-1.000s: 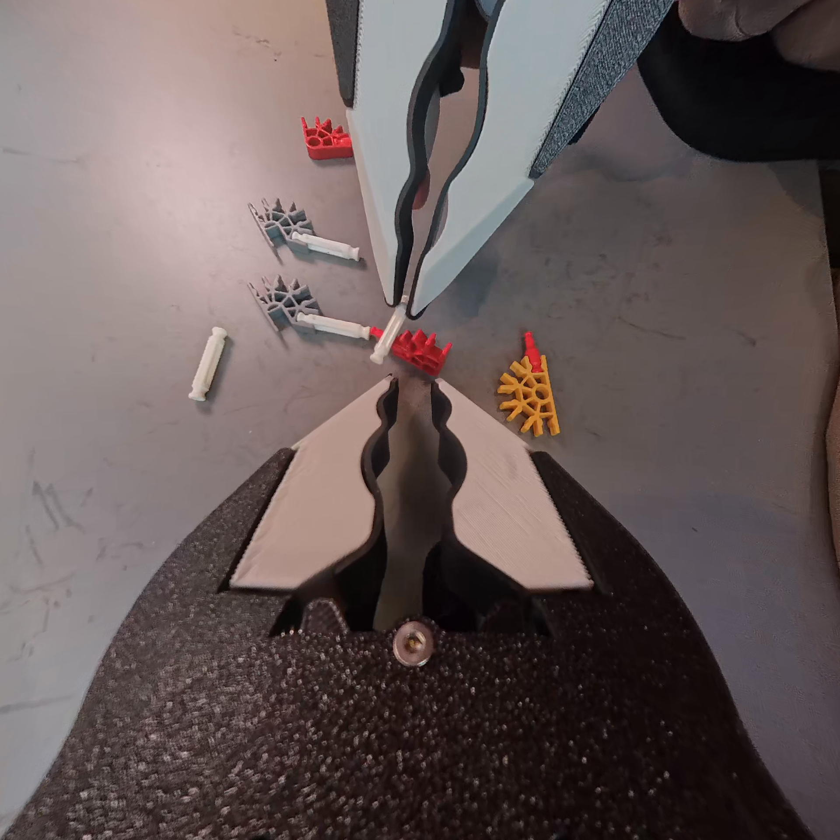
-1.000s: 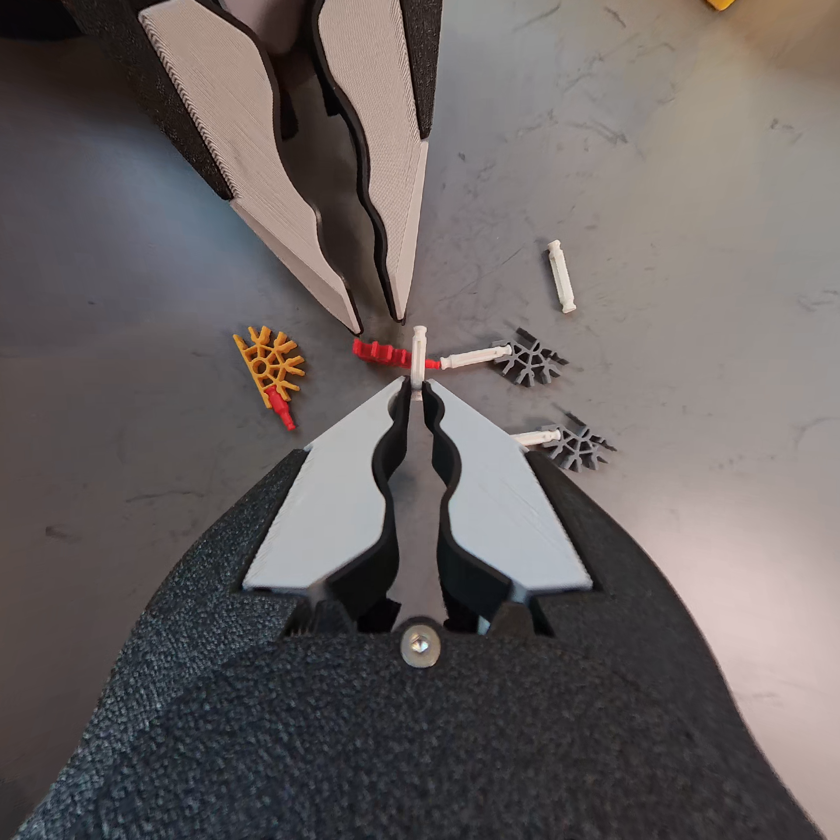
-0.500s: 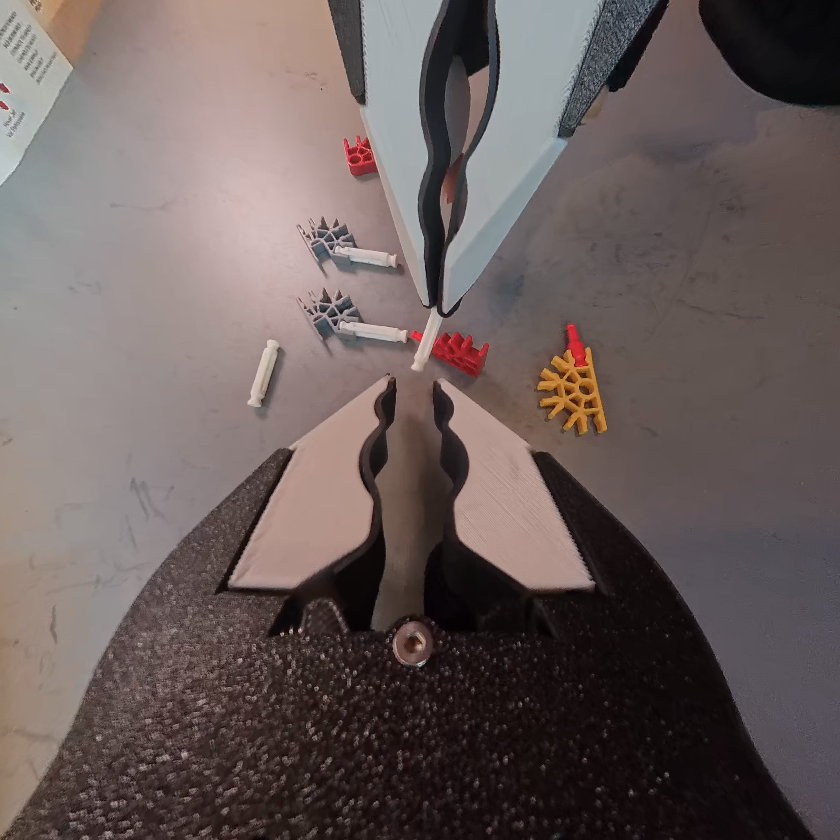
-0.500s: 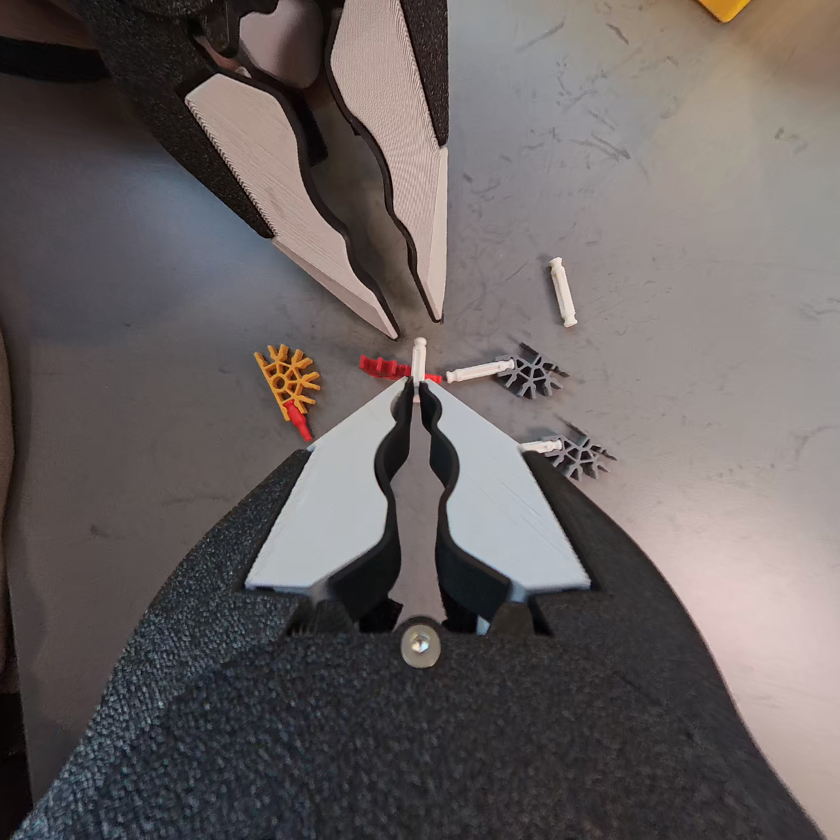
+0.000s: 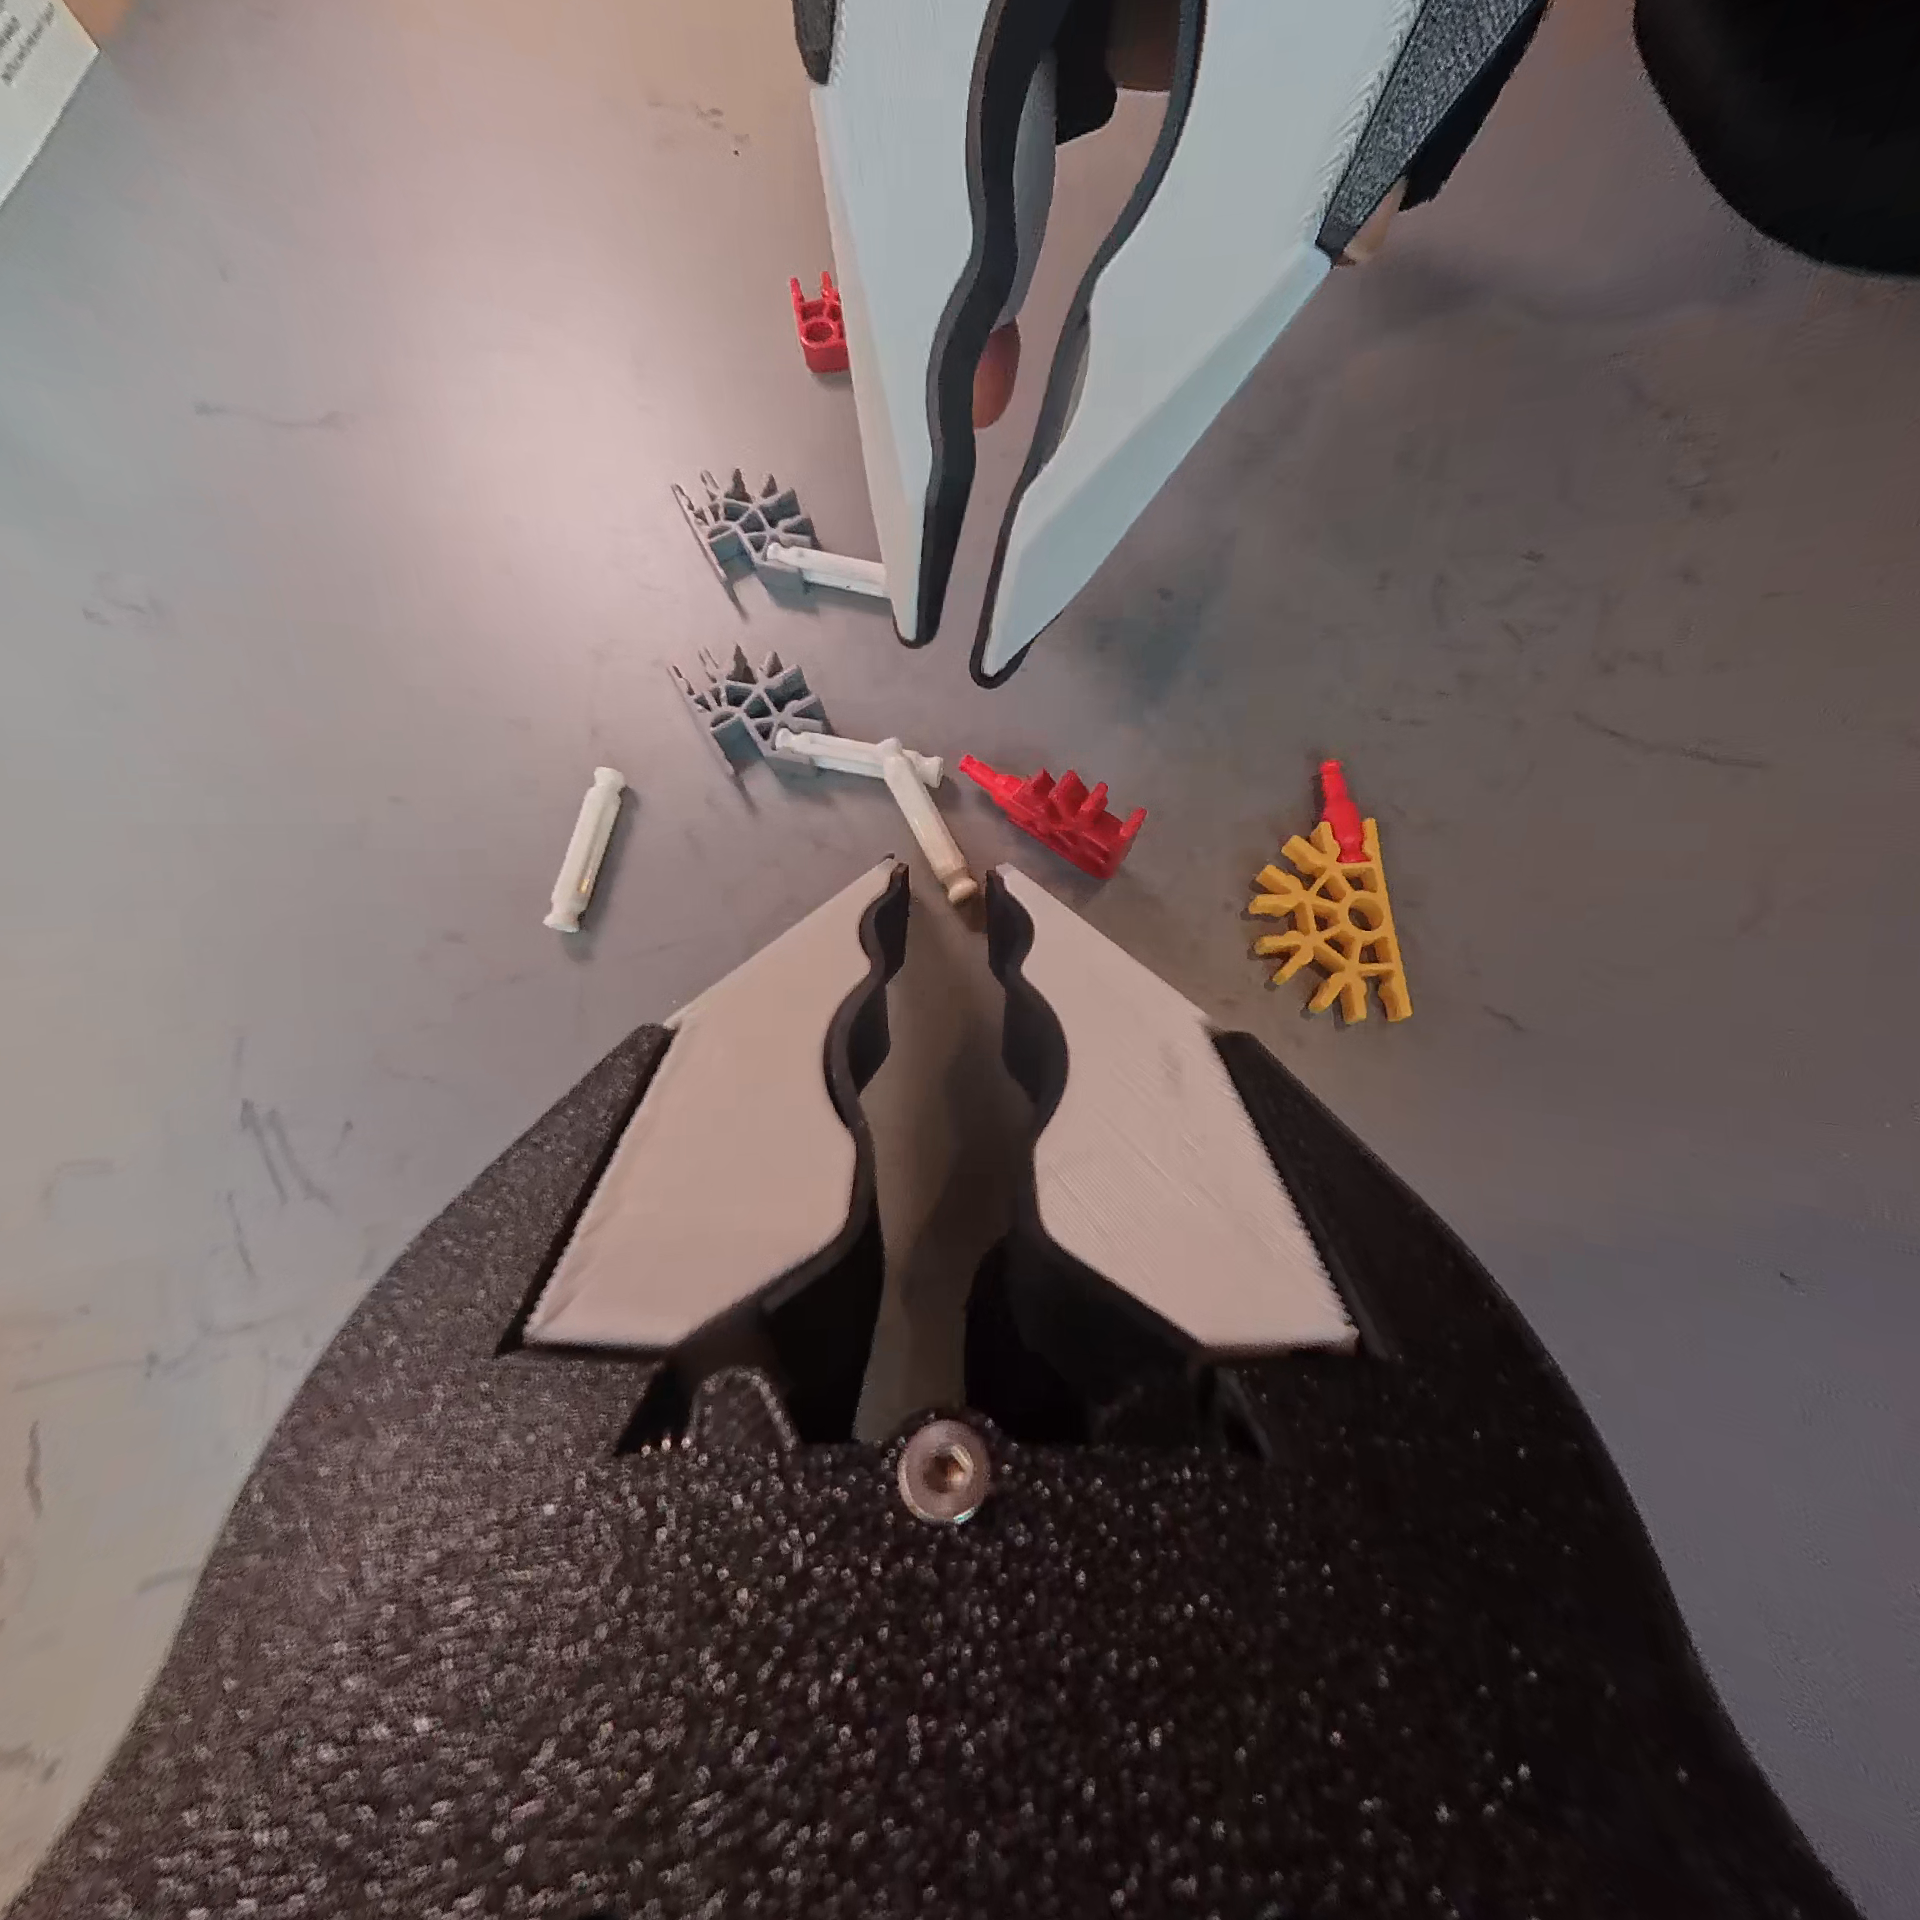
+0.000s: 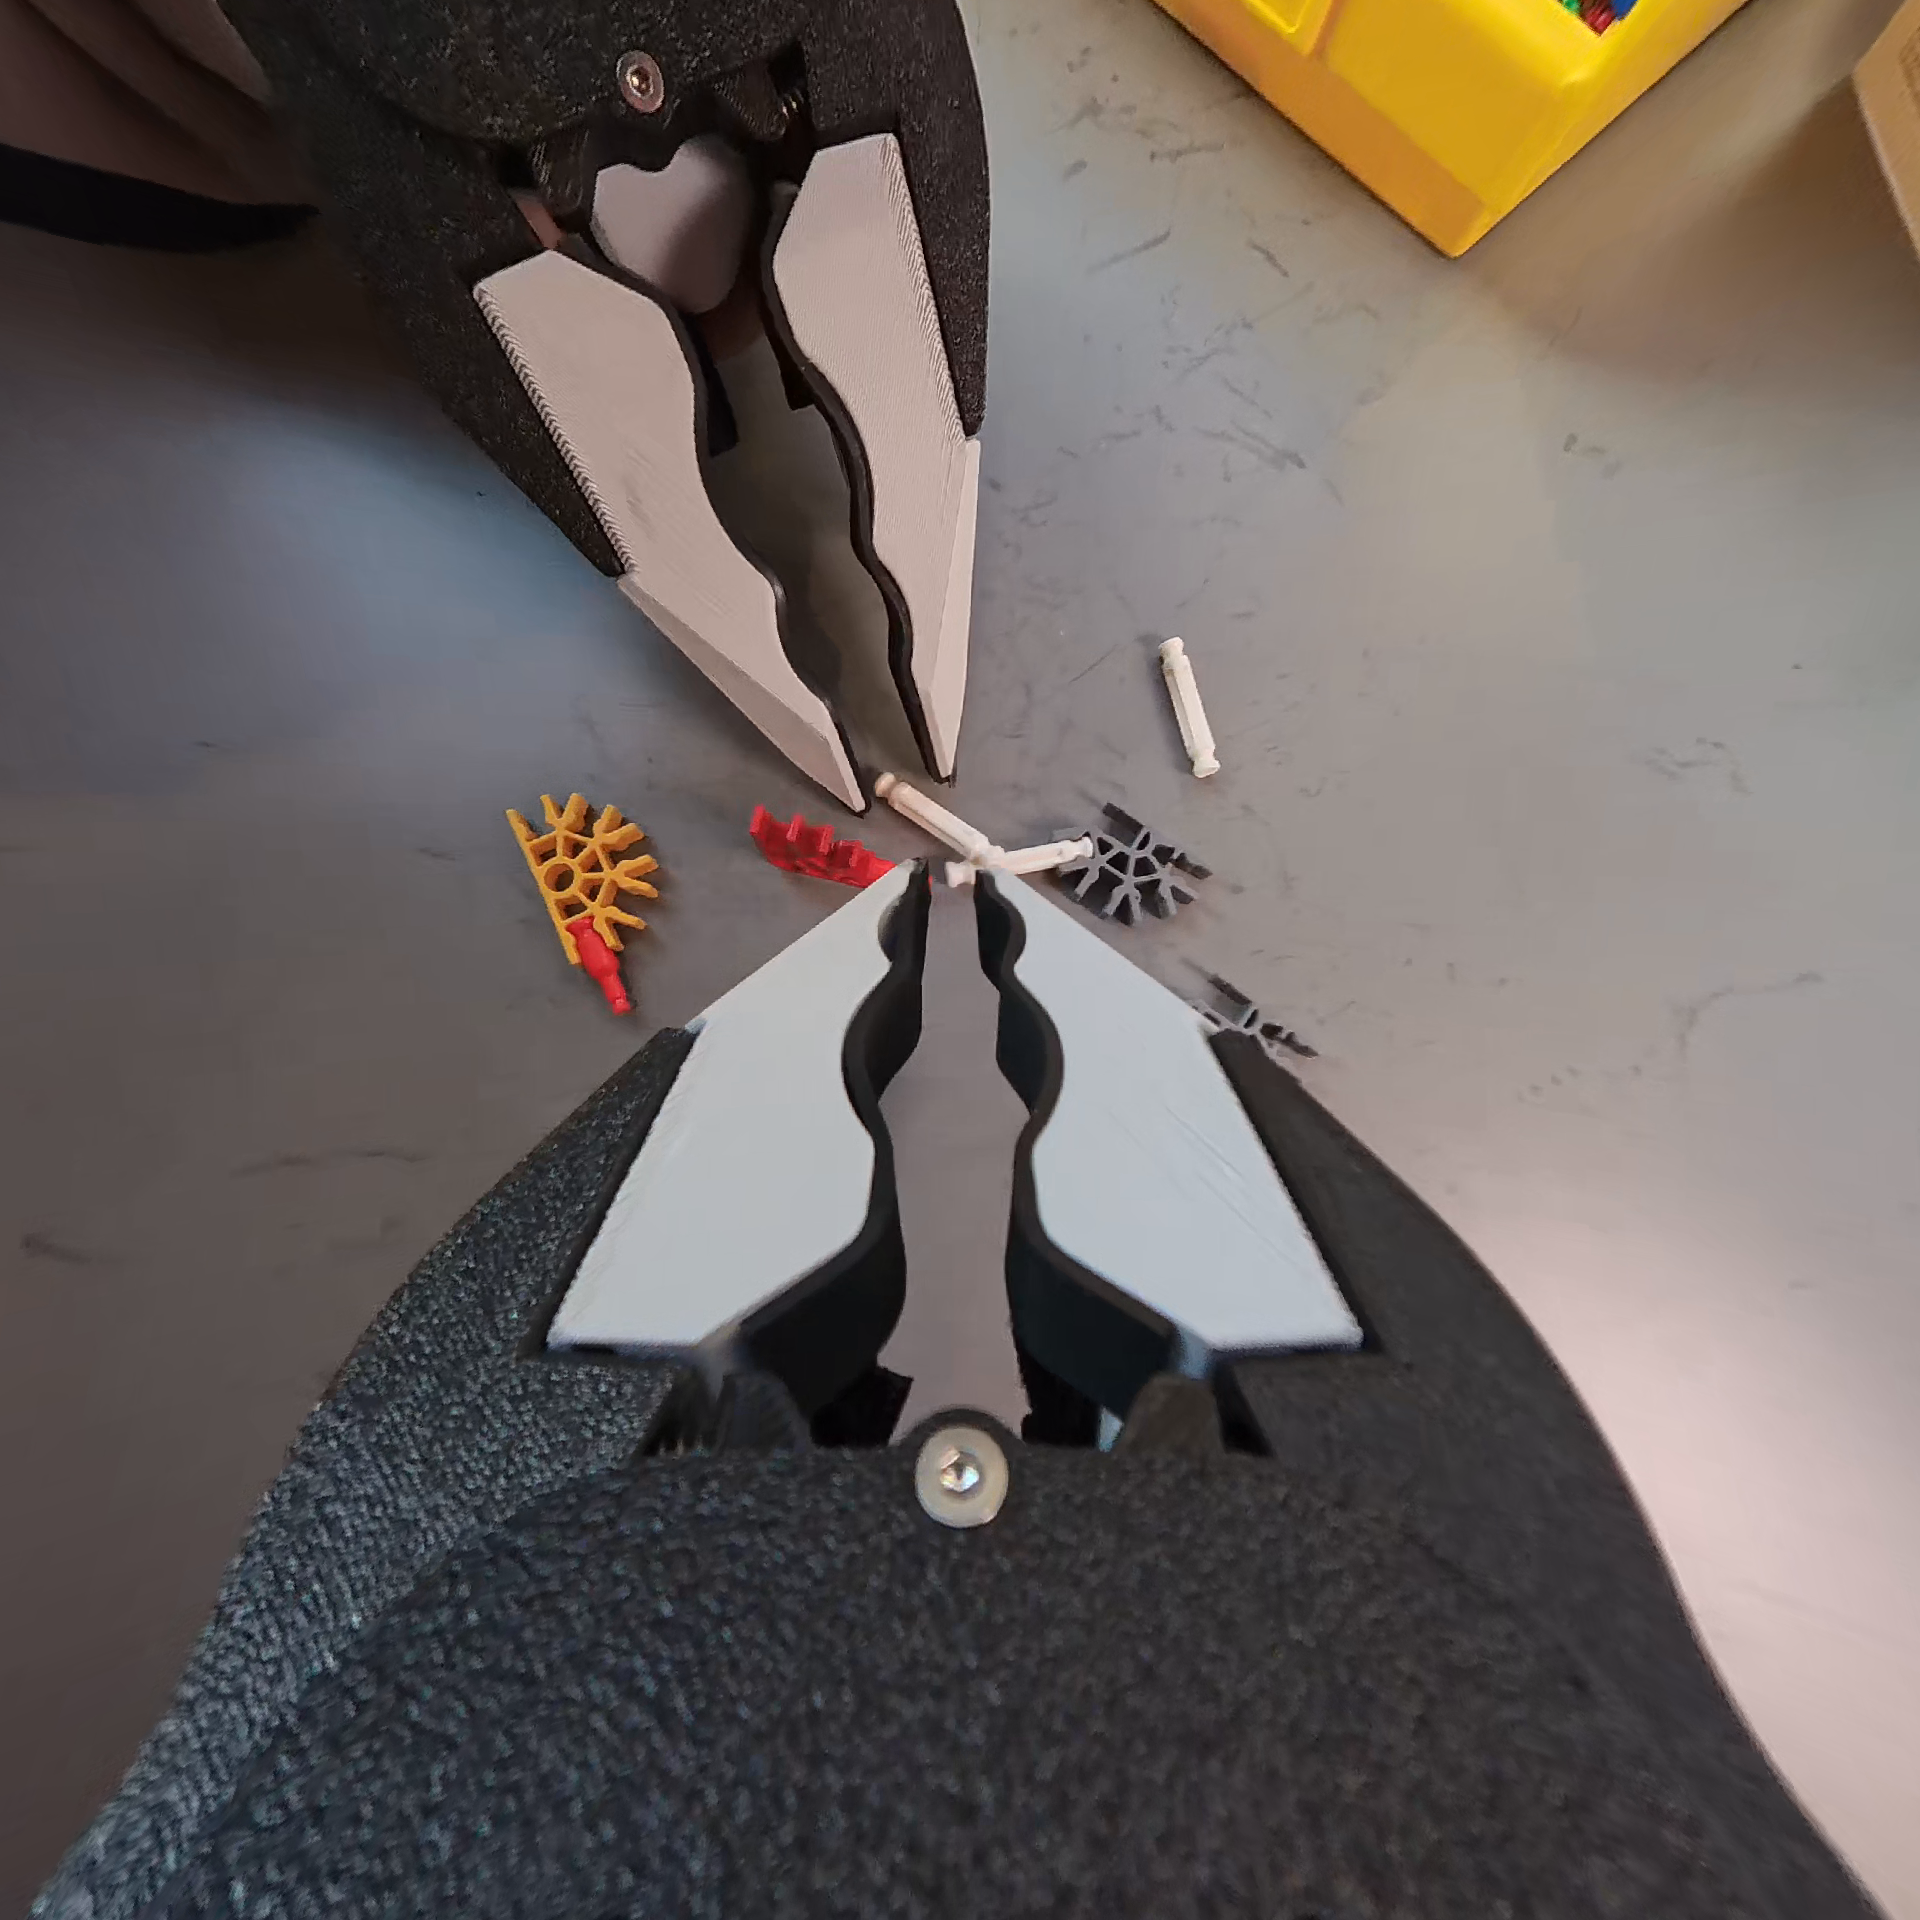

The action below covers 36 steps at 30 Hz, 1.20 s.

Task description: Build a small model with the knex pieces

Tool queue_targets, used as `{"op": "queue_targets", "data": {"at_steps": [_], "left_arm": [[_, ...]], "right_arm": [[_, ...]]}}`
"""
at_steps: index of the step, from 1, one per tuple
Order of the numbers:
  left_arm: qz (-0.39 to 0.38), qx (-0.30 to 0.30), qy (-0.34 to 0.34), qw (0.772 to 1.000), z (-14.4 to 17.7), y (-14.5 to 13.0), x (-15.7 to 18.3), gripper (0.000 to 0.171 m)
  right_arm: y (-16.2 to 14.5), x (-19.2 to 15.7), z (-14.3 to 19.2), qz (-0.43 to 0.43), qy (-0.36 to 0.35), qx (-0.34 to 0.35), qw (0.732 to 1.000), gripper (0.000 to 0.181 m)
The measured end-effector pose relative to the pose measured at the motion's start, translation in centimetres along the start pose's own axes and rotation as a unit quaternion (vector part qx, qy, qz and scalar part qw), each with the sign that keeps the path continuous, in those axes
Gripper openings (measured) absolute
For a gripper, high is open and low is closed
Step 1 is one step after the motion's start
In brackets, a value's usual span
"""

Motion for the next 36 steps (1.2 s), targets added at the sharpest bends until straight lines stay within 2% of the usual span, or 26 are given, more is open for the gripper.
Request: {"op": "queue_targets", "data": {"at_steps": [7, 18, 29, 36], "left_arm": [[0.036, 0.004, -0.027, 0.999, -0.2, 0.2, 0.1, 0.005], [-0.09, 0.022, -0.027, 0.995, 0.7, 0.6, 0.6, 0.005], [-0.109, 0.03, -0.027, 0.993, 0.8, 0.9, 0.9, 0.005], [-0.134, 0.032, -0.027, 0.99, 0.9, 1.0, 1.1, 0.005]], "right_arm": [[-0.2, 0.0, -0.1, 0.017, 0.005, 0.012, 1.0, 0.009], [-0.7, -1.9, -0.2, 0.082, 0.006, 0.035, 0.996, 0.012], [-0.6, -2.2, -0.1, 0.088, -0.008, 0.039, 0.995, 0.0], [-0.9, -3.0, 0.0, 0.081, -0.008, 0.048, 0.996, 0.0]]}}
Point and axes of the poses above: each gripper's, where its closed fingertips meet, z back along the fingers, y out of its top, x = y × z across the jaws, the point moved 2 cm from there along z, back along the fingers, and after that the axes turned 11 degrees about -z, right-handed, at the moved point
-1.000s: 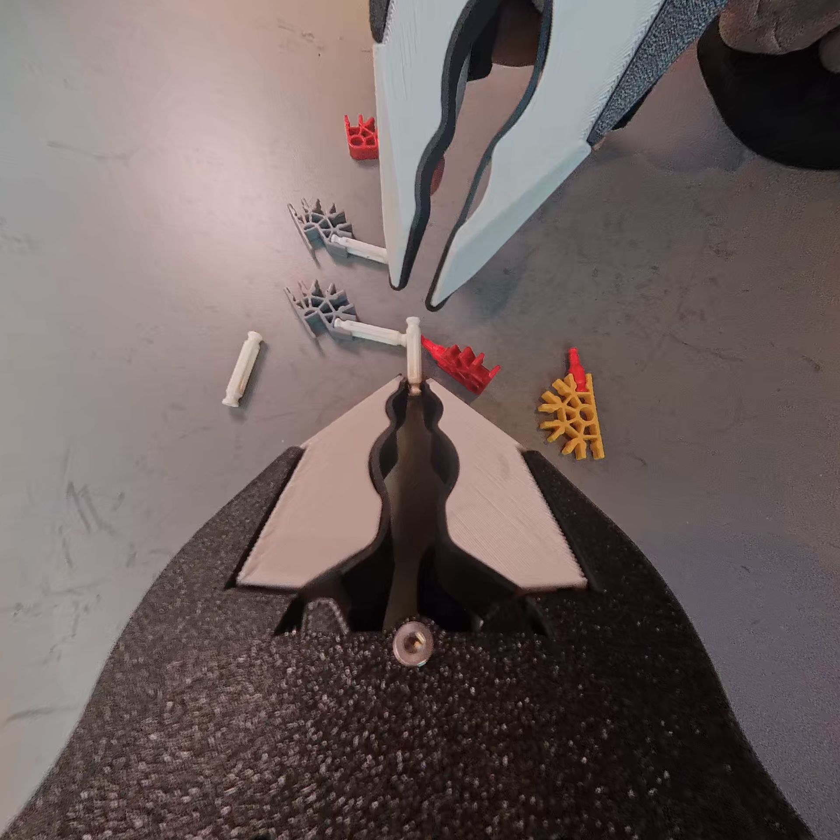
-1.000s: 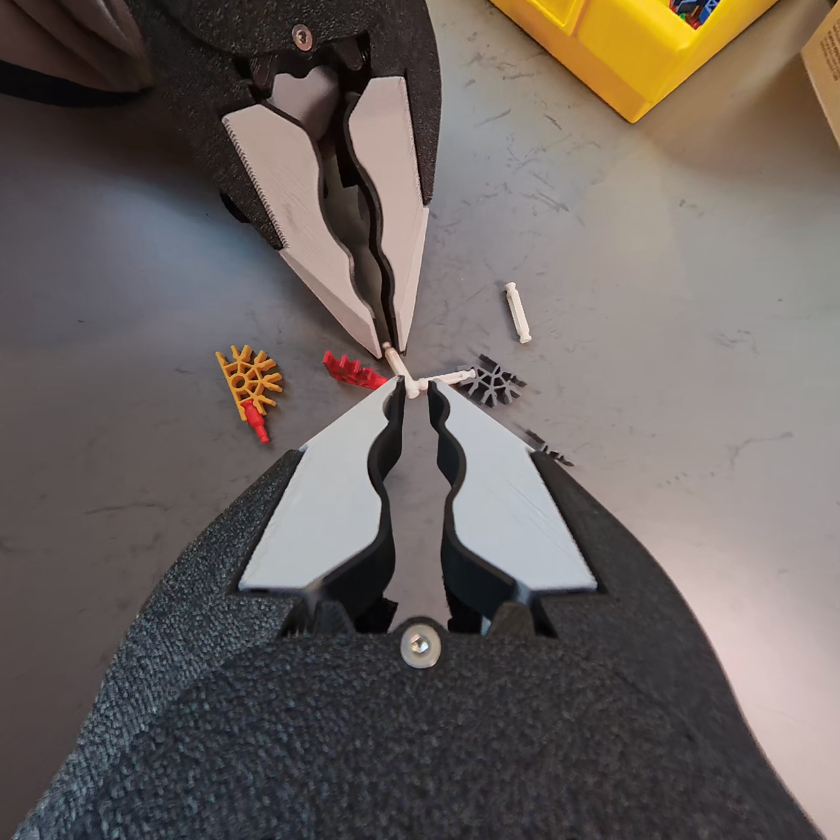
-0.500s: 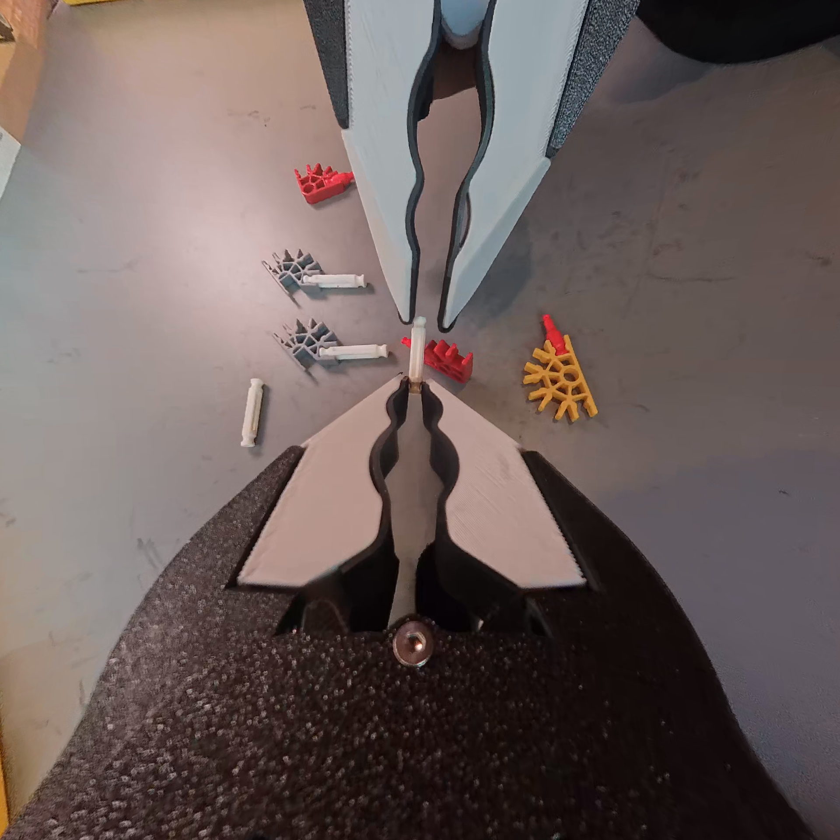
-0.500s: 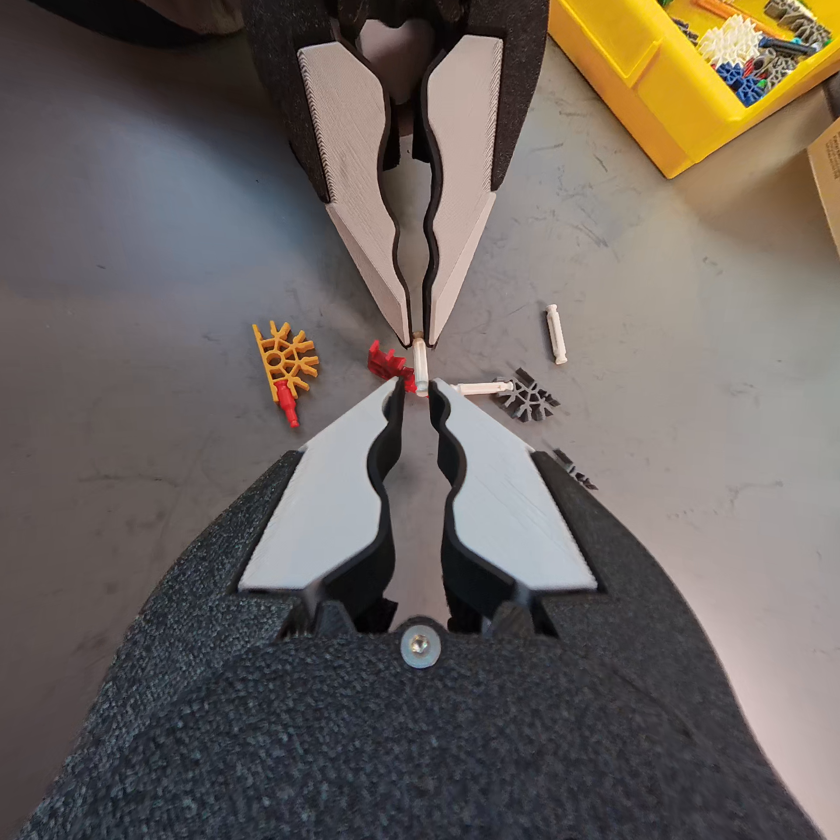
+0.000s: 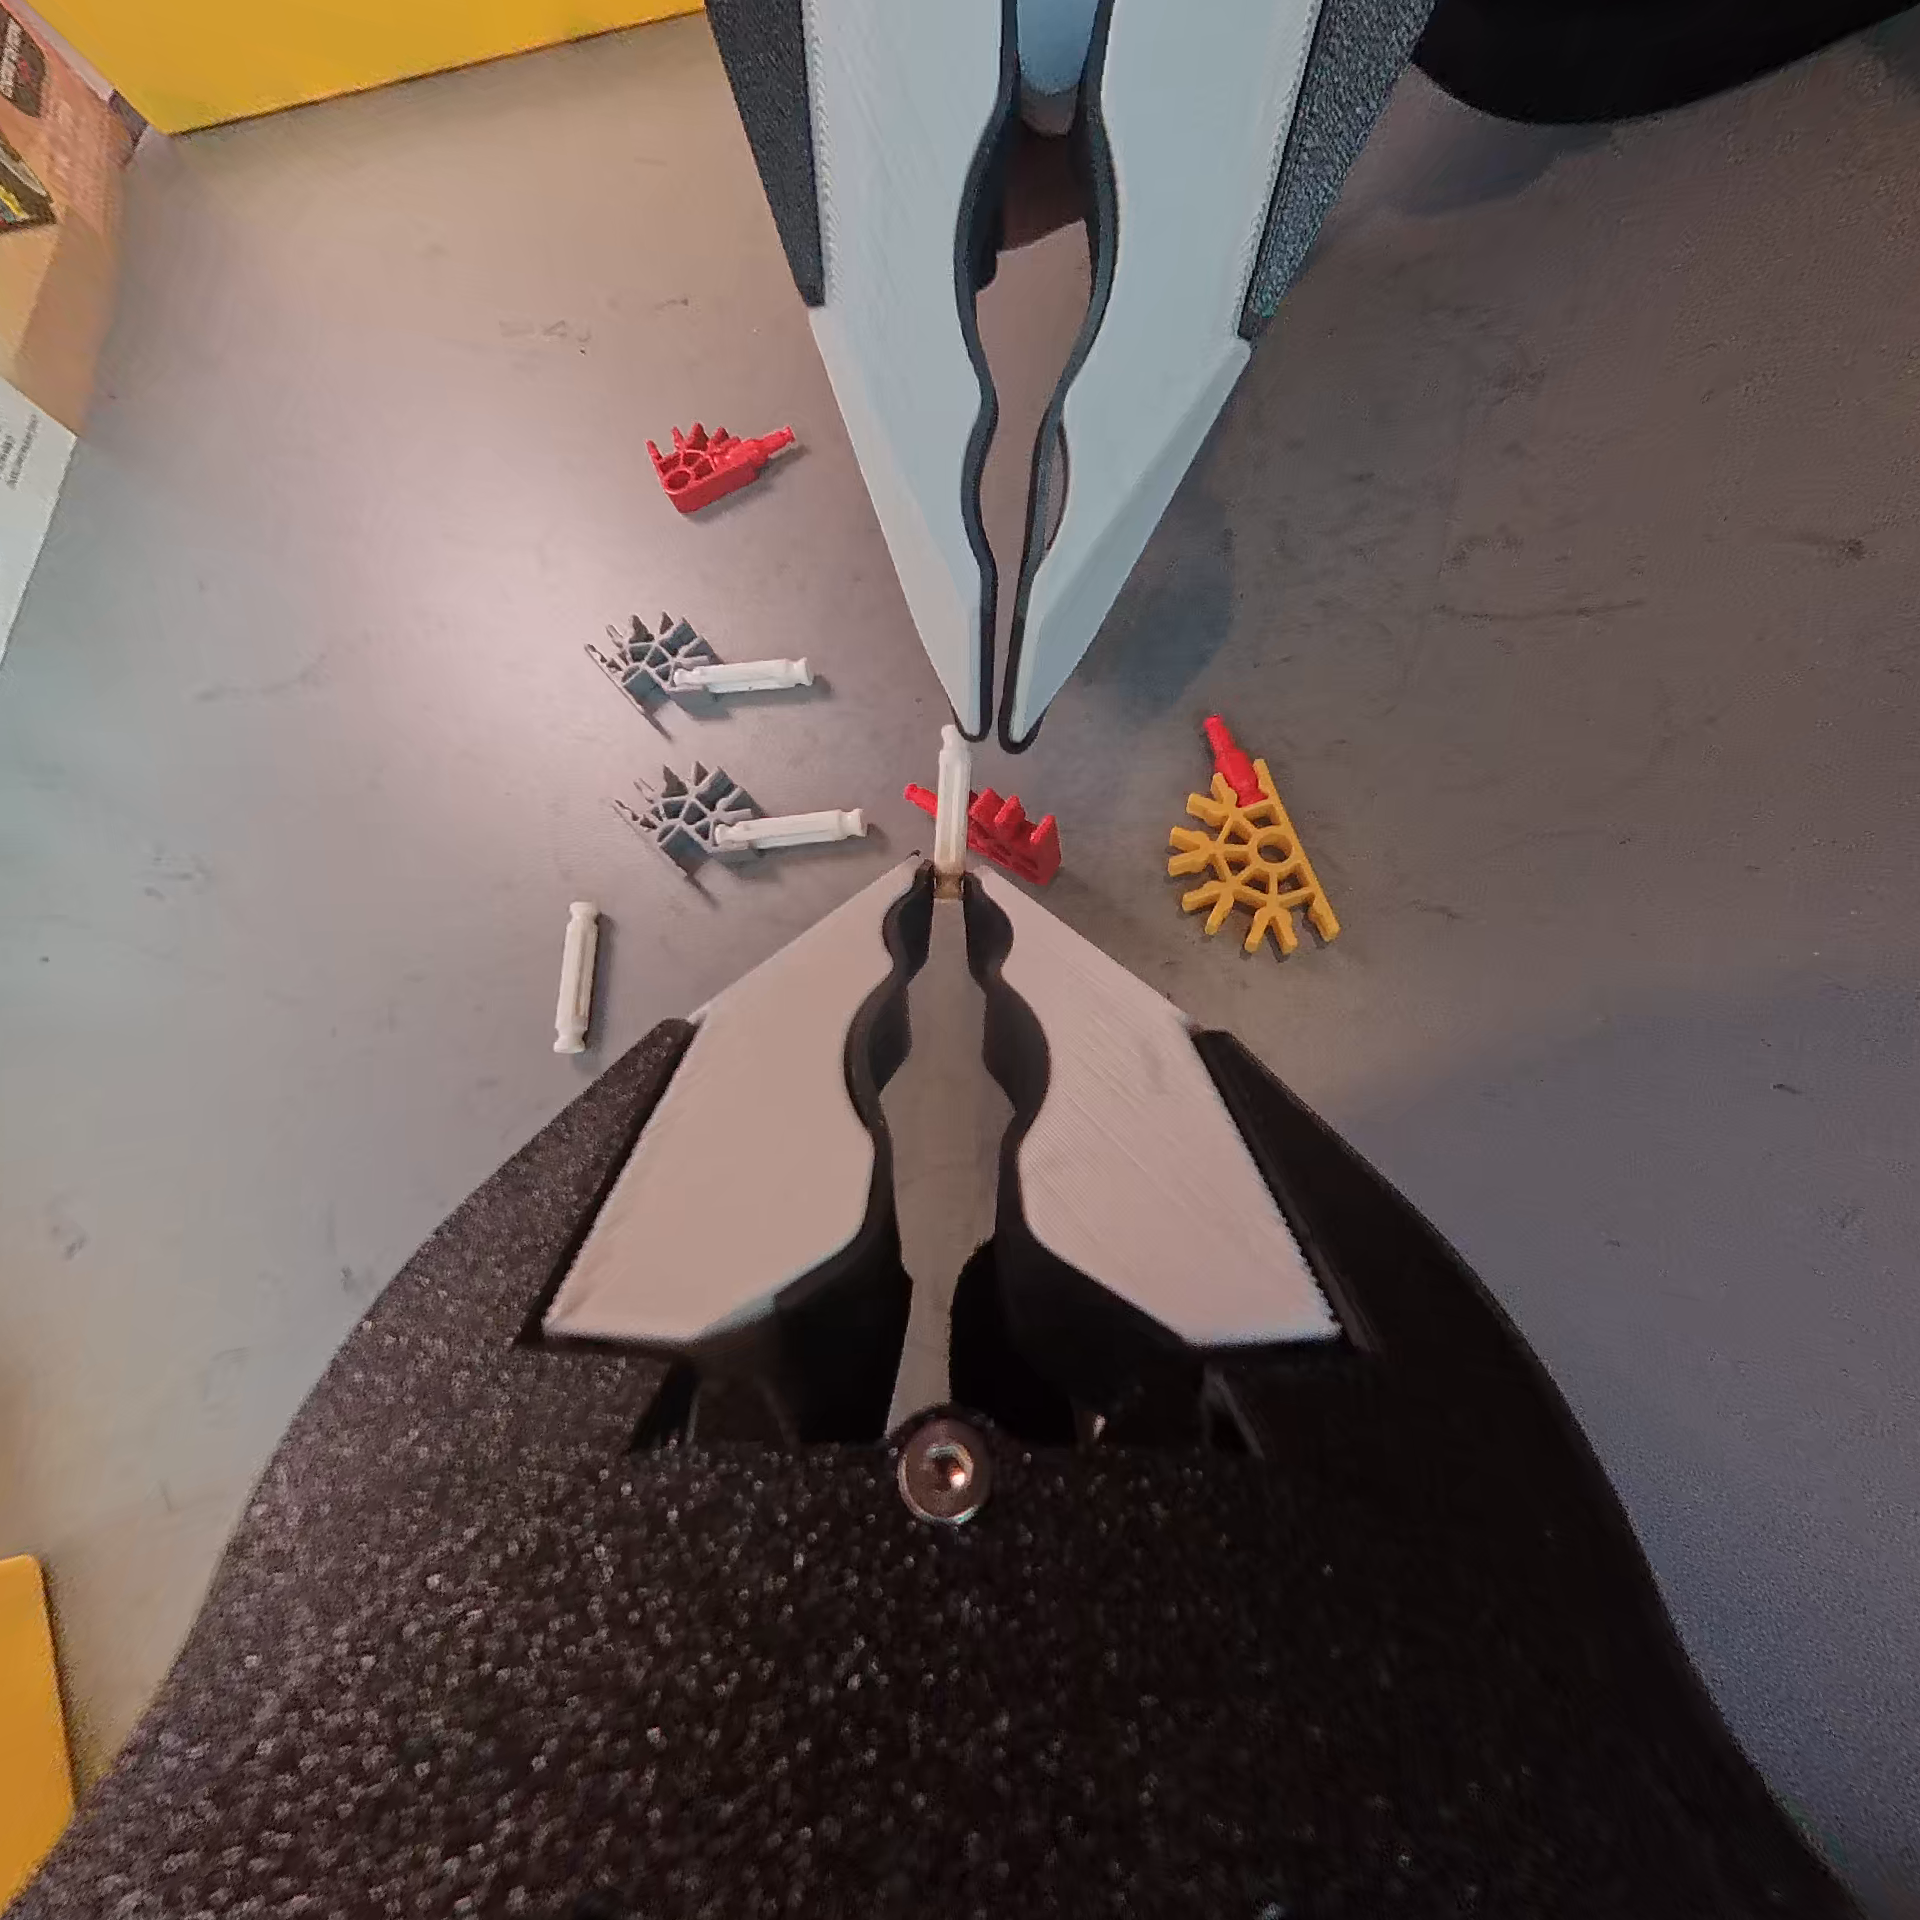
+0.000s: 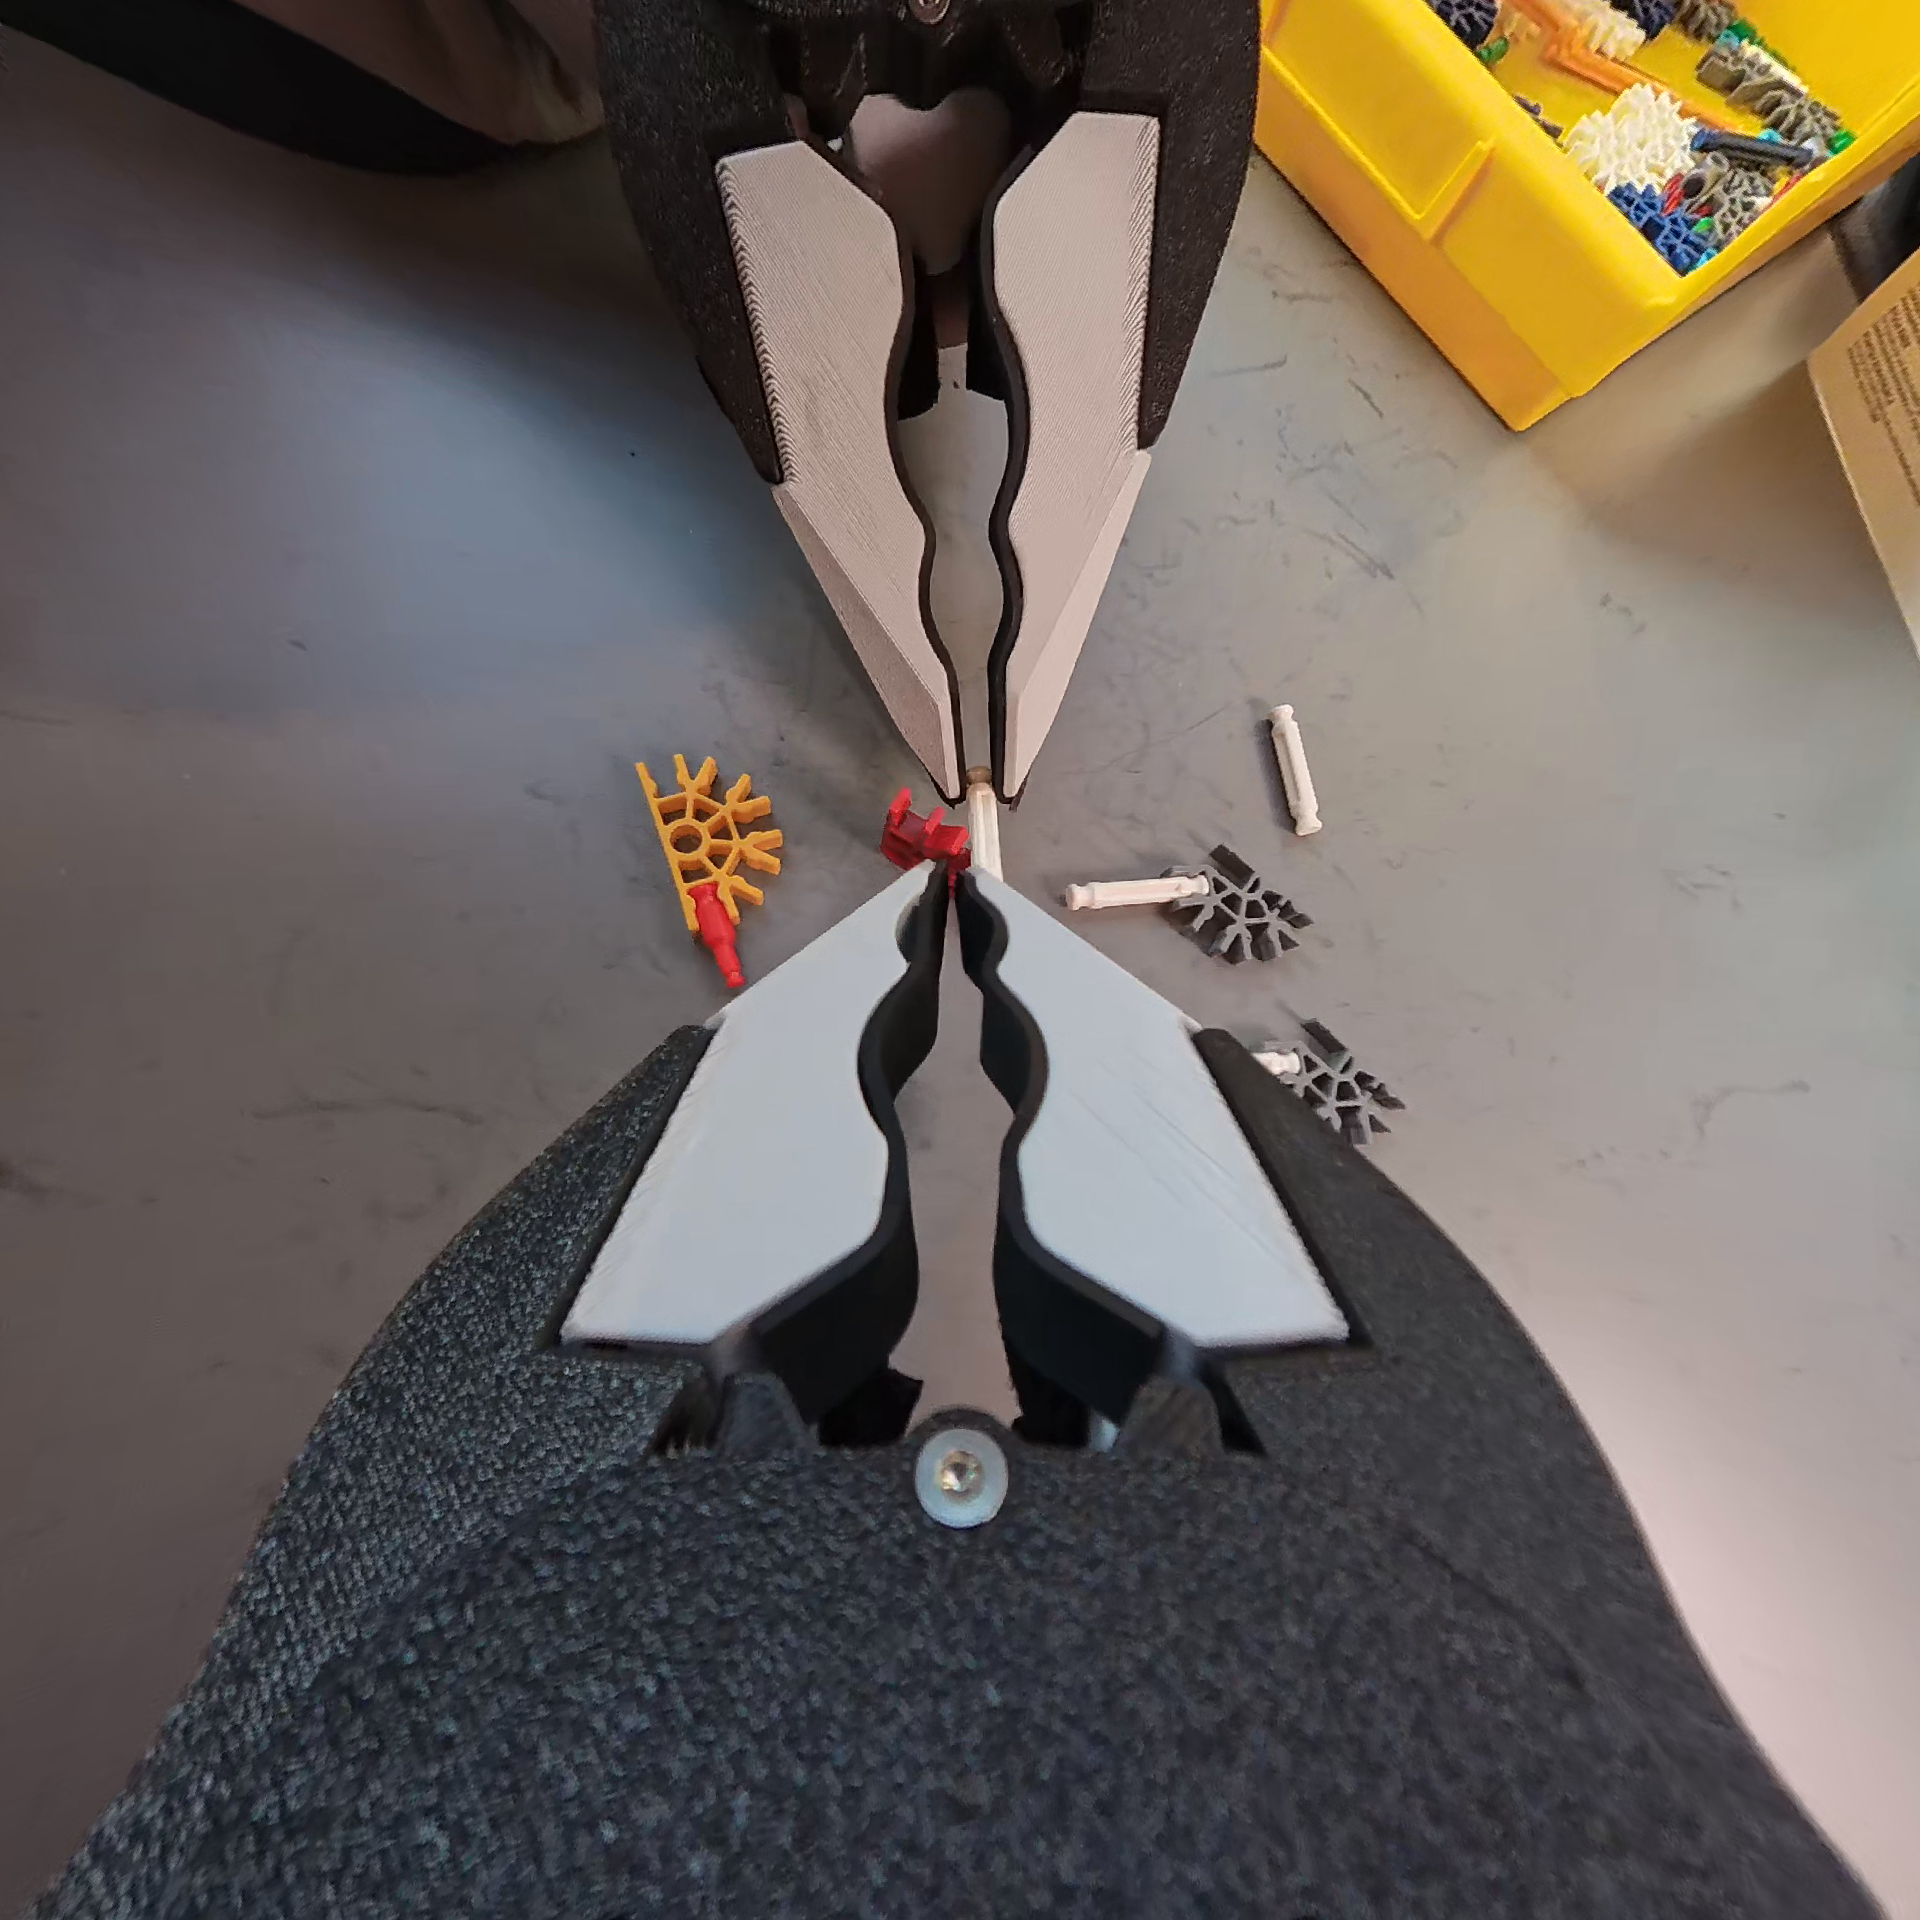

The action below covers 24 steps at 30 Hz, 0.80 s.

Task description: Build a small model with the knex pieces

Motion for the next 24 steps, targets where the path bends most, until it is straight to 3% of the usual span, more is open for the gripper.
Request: {"op": "queue_targets", "data": {"at_steps": [5, 9, 24], "left_arm": [[-0.025, 0.001, 0.003, 1.0, 0.13, -0.04, 0.01, 0.005], [-0.04, -0.002, 0.005, 0.999, 0.04, -0.21, 0.03, 0.005], [-0.017, 0.009, -0.009, 1.0, 0.26, -0.1, 0.47, 0.009]], "right_arm": [[-0.1, 0.49, 0.27, 0.006, -0.02, 0.001, 1.0, 0.012], [-0.25, 0.38, -0.3, 0.008, -0.028, 0.0, 1.0, 0.003], [-0.51, -0.19, -0.33, 0.017, -0.072, -0.004, 0.997, 0.003]]}}
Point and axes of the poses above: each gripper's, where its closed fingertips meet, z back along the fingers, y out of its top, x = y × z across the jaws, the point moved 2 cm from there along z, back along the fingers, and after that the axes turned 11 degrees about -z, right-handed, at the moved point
